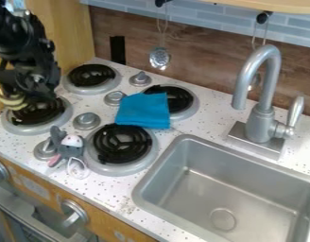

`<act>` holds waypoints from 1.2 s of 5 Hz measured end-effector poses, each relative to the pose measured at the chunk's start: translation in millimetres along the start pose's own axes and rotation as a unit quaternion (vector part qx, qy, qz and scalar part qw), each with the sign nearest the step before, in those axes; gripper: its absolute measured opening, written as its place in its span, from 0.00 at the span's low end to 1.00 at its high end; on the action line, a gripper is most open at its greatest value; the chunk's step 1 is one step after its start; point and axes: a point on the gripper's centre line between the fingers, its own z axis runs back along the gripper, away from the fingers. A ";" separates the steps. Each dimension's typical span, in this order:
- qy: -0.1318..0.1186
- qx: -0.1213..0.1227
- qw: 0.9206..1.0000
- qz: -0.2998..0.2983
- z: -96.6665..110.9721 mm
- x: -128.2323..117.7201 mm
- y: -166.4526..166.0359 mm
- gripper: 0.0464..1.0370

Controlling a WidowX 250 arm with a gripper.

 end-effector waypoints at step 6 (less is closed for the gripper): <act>-0.021 -0.058 0.998 -0.014 5.9 15.2 -12.2 0.97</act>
